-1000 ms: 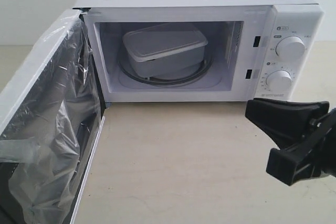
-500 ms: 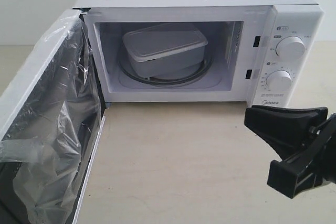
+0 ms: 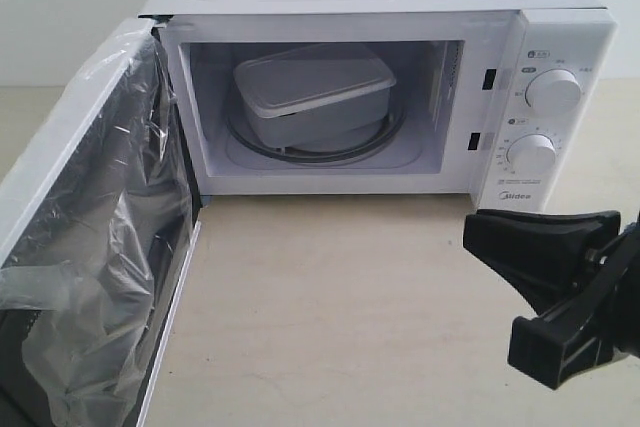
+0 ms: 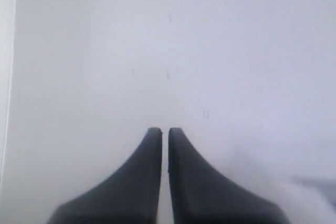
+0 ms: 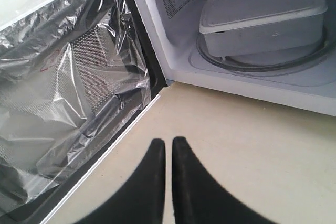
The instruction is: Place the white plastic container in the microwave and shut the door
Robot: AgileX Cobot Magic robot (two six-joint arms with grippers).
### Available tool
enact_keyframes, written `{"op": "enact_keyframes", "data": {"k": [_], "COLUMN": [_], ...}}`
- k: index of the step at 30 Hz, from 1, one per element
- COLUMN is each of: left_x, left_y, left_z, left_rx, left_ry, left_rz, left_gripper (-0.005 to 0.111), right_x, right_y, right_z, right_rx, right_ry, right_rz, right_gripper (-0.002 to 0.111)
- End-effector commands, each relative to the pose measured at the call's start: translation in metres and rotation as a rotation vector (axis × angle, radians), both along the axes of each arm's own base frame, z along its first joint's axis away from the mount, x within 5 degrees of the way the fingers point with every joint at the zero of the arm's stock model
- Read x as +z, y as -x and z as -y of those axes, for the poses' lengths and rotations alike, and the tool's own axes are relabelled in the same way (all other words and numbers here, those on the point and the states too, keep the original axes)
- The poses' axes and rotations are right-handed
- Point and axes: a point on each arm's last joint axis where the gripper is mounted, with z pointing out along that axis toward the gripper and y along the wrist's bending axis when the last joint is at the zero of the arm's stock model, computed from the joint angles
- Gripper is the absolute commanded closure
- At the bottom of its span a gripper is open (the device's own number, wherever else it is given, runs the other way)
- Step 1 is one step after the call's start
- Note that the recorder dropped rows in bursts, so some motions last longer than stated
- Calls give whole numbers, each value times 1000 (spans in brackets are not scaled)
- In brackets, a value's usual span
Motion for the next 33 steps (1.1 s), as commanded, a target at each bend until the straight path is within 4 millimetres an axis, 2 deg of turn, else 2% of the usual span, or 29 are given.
{"op": "enact_keyframes", "data": {"k": [1, 3, 4, 6, 8, 10, 11, 12, 13, 14, 15, 18, 21, 22, 24, 28, 33], "left_x": [24, 24, 28, 33, 38, 55, 69, 74, 84, 89, 96, 104, 100, 94, 92, 88, 76], "left_y": [17, 16, 14, 9, 8, 6, 4, 2, -5, -9, -16, -31, -46, -53, -65, -79, -98], "left_z": [-4, -3, -3, 0, 3, 5, 7, 8, 11, 11, 14, 20, 26, 32, 44, 58, 58], "left_rx": [-10, -30, -87, -186, -208, -201, -201, -199, -181, -173, -168, -217, -299, -375, -547, -766, -784], "left_ry": [88, 109, 188, 366, 410, 389, 393, 393, 335, 291, 210, 175, 161, 156, 123, 92, 103], "left_rz": [337, 311, 273, 93, -40, -131, -267, -333, -498, -566, -750, -1113, -1274, -1351, -1359, -1389, -1462], "left_gripper": [102, 102, 102, 102, 102, 102, 102, 102, 102, 102, 102, 102, 102, 102, 102, 102, 102], "right_x": [-2, -2, -2, -2, -2, -2, -2, -2, -2, -2, -2, -2, -3, -3, -3, -3, -3], "right_y": [1, 1, 1, 1, 1, 1, 1, 1, 1, 1, 1, 1, 2, 2, 2, 2, 2], "right_z": [1, 1, 1, 1, 1, 0, 0, 0, 0, 0, 0, 0, 0, 0, 0, 0, 0], "right_rx": [11, 11, 11, 11, 14, 16, 18, 18, 18, 18, 18, 18, 20, 24, 25, 25, 22], "right_ry": [21, 23, 23, 23, 28, 32, 37, 37, 37, 37, 37, 37, 37, 41, 42, 42, 37], "right_rz": [10, 12, 12, 12, 14, 16, 21, 21, 21, 21, 21, 21, 16, 11, 10, 10, 9], "right_gripper": [108, 108, 108, 108, 108, 108, 108, 108, 108, 108, 108, 108, 108, 108, 108, 108, 108]}}
